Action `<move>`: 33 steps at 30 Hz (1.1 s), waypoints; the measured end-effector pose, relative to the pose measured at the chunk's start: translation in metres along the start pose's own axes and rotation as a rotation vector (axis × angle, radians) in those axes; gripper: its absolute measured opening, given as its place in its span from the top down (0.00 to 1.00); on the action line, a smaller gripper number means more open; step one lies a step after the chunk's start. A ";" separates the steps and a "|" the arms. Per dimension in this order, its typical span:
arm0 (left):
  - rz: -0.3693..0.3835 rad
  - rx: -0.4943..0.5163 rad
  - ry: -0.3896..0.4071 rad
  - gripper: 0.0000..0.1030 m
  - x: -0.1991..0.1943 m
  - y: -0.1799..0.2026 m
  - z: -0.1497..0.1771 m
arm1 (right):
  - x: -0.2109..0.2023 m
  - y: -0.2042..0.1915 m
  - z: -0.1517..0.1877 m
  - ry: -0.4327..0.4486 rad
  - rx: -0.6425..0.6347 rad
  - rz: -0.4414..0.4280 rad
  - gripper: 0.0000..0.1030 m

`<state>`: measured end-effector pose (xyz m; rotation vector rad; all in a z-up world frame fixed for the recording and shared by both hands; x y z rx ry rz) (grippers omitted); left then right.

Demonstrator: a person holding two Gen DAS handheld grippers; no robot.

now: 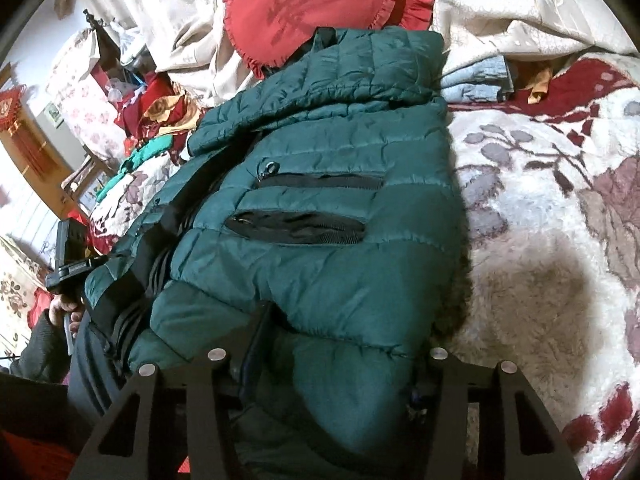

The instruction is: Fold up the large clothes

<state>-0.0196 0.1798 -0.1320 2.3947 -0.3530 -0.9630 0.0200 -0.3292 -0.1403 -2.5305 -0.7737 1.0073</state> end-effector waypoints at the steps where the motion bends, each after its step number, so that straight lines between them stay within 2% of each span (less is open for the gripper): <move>1: 0.010 -0.013 0.004 0.45 0.000 -0.002 0.002 | 0.000 0.003 0.000 -0.001 0.022 -0.011 0.49; 5: 0.037 -0.066 0.000 0.46 -0.001 -0.006 0.004 | 0.001 0.009 0.002 0.001 0.068 -0.039 0.45; 7: 0.008 -0.056 0.003 0.59 -0.002 -0.003 0.002 | 0.001 0.006 0.000 -0.010 0.060 -0.031 0.45; 8: -0.015 -0.055 0.008 0.65 -0.003 -0.002 0.001 | -0.001 0.001 -0.002 -0.007 0.032 -0.029 0.48; 9: -0.025 -0.054 0.012 0.70 -0.004 0.000 0.001 | -0.004 -0.004 -0.003 0.002 0.013 -0.043 0.59; 10: -0.040 -0.043 0.022 0.71 -0.007 0.003 -0.001 | -0.008 -0.010 -0.005 0.021 -0.005 -0.069 0.63; 11: -0.054 -0.022 0.030 0.71 -0.008 0.007 -0.002 | -0.014 -0.016 -0.008 0.052 -0.027 -0.086 0.67; 13: -0.079 0.023 0.027 0.71 -0.007 0.012 -0.002 | -0.018 -0.019 -0.009 0.079 -0.034 -0.096 0.67; 16: -0.097 0.024 0.012 0.65 -0.001 0.011 -0.001 | -0.006 -0.013 -0.002 0.016 0.000 -0.096 0.66; 17: -0.099 0.011 0.008 0.59 0.001 0.008 0.000 | 0.000 -0.011 0.001 -0.011 0.009 -0.088 0.65; 18: -0.098 -0.001 0.005 0.57 0.003 0.006 0.000 | 0.005 -0.008 0.005 -0.042 0.021 -0.076 0.58; 20: -0.089 -0.020 0.010 0.54 0.005 0.003 0.001 | 0.008 -0.004 0.010 -0.049 0.050 -0.091 0.53; 25: -0.095 -0.057 0.008 0.55 0.006 0.001 -0.003 | 0.006 0.001 0.008 -0.060 0.091 -0.104 0.50; 26: -0.100 -0.057 0.013 0.62 0.005 0.002 -0.004 | 0.005 -0.001 0.007 -0.054 0.075 -0.090 0.52; 27: -0.105 -0.051 0.016 0.73 0.004 0.005 -0.006 | 0.002 -0.007 0.006 -0.036 0.045 -0.078 0.58; 29: -0.109 -0.036 0.045 0.84 -0.002 0.011 -0.011 | -0.008 -0.016 0.004 0.026 0.018 -0.086 0.67; 33: -0.086 0.004 0.110 0.89 -0.018 0.026 -0.023 | -0.036 -0.024 -0.006 0.194 0.034 -0.108 0.79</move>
Point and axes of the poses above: each gripper's, at about its wrist camera, not at the fingertips, and x roughly the way its jaws point, y to its right, z to its underside, the point moved 1 cm from there along x, roughly the way its jaws point, and after that the axes turned 13 degrees about y, right-handed, at the moved point
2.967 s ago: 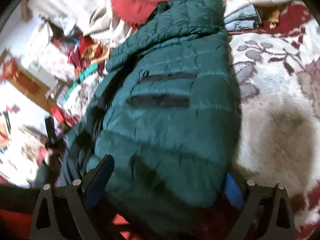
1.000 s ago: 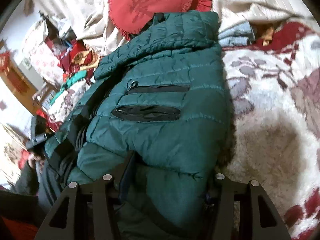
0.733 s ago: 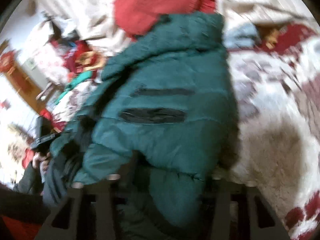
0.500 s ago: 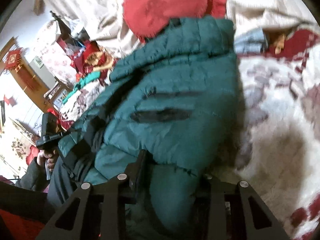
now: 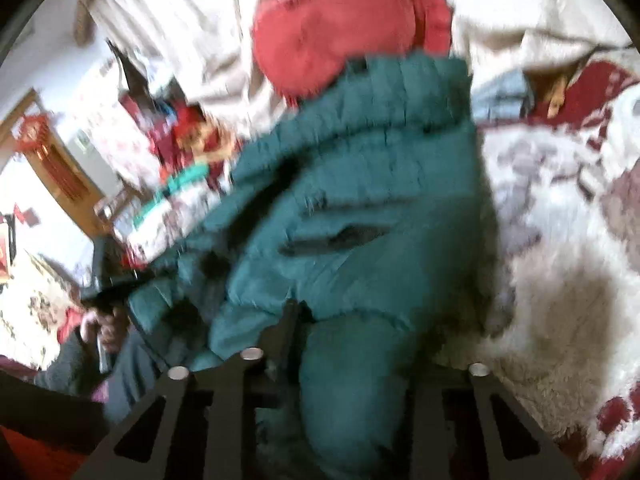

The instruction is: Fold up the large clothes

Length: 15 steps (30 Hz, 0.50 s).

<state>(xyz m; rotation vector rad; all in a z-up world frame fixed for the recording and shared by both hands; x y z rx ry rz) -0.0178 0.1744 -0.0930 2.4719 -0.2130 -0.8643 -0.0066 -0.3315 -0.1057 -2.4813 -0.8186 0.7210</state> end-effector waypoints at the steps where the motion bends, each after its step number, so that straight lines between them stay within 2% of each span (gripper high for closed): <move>1: 0.017 -0.004 0.017 0.89 -0.007 0.003 -0.005 | -0.004 -0.001 -0.002 0.023 0.003 0.000 0.80; 4: 0.056 -0.001 0.058 0.89 -0.028 0.012 -0.019 | -0.026 -0.009 -0.012 0.125 0.019 -0.002 0.82; 8: 0.095 0.013 0.097 0.89 -0.058 0.020 -0.030 | -0.049 -0.024 -0.015 0.191 0.042 -0.024 0.83; 11: 0.112 -0.004 0.105 0.89 -0.077 0.017 -0.028 | -0.061 -0.034 -0.012 0.202 0.061 -0.045 0.83; 15: 0.103 -0.015 0.086 0.89 -0.091 0.008 -0.012 | -0.072 -0.043 -0.003 0.173 0.073 -0.067 0.83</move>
Point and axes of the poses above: each gripper's, at about its wrist camera, not at the fingertips, and x roughly the way its jaws point, y to its right, z to its underside, the point moved 1 cm from there along x, roughly the way its jaws point, and after that the axes turned 13 degrees about y, right-handed, at the moved point
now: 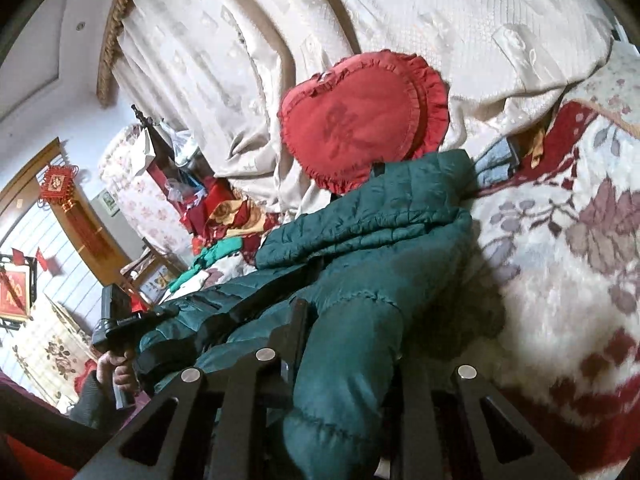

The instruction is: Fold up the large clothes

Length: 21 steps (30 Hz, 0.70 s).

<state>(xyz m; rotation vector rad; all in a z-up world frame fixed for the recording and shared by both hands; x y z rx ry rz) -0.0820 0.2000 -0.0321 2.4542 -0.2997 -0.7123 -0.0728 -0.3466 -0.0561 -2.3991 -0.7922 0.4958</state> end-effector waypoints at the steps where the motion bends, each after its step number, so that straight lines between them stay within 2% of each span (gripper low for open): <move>1: -0.003 -0.003 -0.007 0.89 -0.003 -0.003 0.005 | -0.002 -0.003 0.004 -0.011 -0.002 -0.002 0.83; 3: -0.014 -0.005 -0.023 0.88 -0.004 -0.010 0.017 | -0.003 -0.005 0.013 -0.044 0.000 0.002 0.83; 6: -0.055 -0.004 -0.088 0.82 0.006 -0.023 0.035 | 0.006 0.011 0.028 -0.115 0.039 0.063 0.83; 8: -0.088 0.026 -0.110 0.78 0.011 -0.024 0.044 | 0.018 0.027 0.042 -0.192 0.102 0.120 0.83; 10: -0.129 0.098 -0.096 0.78 0.011 -0.017 0.051 | 0.023 0.031 0.049 -0.224 0.110 0.134 0.83; 14: -0.283 0.247 -0.074 0.77 0.016 0.005 0.066 | 0.029 0.030 0.051 -0.229 0.094 0.127 0.83; 17: -0.365 0.287 -0.066 0.77 0.021 0.011 0.072 | 0.031 0.032 0.054 -0.232 0.095 0.130 0.83; 21: -0.414 0.311 -0.067 0.77 0.024 0.013 0.075 | 0.032 0.031 0.056 -0.234 0.079 0.137 0.83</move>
Point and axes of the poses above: each gripper's, at about its wrist camera, not at the fingertips, and x roughly the way its jaws point, y to its right, z to its underside, the point moved 1 cm from there along x, roughly the way its jaws point, and after that the axes turned 13 degrees about y, right-handed, at the moved point
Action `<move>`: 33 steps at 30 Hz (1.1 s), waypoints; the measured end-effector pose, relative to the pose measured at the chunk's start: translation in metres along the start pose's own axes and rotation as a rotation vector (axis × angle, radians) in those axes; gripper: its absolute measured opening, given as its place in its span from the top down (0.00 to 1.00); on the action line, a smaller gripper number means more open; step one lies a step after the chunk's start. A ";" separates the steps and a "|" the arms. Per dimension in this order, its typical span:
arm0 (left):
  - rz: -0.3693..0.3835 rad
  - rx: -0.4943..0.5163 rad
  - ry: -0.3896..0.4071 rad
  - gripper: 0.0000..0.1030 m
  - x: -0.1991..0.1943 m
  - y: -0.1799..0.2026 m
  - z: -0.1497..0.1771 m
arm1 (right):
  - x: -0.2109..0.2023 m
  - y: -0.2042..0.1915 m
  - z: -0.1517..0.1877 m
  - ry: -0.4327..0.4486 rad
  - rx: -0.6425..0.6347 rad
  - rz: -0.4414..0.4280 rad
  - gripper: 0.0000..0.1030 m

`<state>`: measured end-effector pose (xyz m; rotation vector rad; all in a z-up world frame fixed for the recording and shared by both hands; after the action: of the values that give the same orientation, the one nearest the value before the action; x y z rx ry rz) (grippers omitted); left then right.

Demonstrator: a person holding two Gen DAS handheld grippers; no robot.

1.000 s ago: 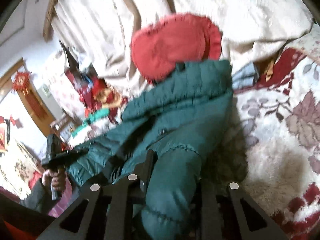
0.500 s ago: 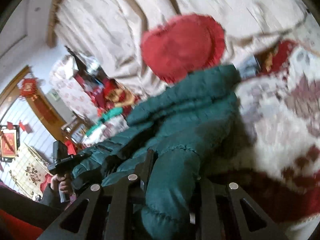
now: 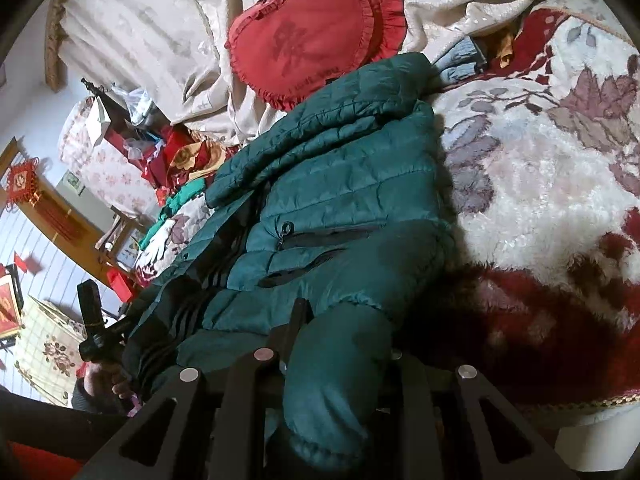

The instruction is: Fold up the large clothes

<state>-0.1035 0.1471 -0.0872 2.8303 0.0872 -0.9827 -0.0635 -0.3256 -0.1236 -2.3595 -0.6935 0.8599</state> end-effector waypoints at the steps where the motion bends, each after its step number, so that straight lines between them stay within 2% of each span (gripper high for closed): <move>1: -0.003 -0.001 -0.003 0.77 0.000 0.000 0.000 | 0.000 0.001 0.000 0.000 -0.005 0.006 0.83; 8: -0.017 0.004 -0.007 0.77 0.001 0.001 -0.001 | 0.002 -0.002 0.004 0.013 -0.037 0.040 0.83; 14: -0.015 0.004 -0.012 0.77 0.002 0.002 0.001 | 0.007 -0.006 0.007 -0.009 -0.083 0.079 0.83; 28: -0.015 0.002 -0.016 0.76 0.003 0.001 0.002 | 0.006 -0.015 0.005 -0.001 -0.167 0.118 0.83; 33: -0.015 0.001 -0.018 0.76 0.004 0.001 0.003 | 0.008 -0.016 0.007 -0.011 -0.175 0.142 0.80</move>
<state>-0.1022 0.1454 -0.0923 2.8256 0.1062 -1.0118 -0.0674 -0.3069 -0.1216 -2.5881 -0.6339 0.9054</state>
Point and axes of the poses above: each gripper's, at about its wrist camera, not at the fingertips, and x roughly the way its jaws point, y to its right, z to its underside, the point moved 1 cm from there along x, roughly the way its jaws point, and after that the axes turned 13 degrees about y, right-handed, at the moved point
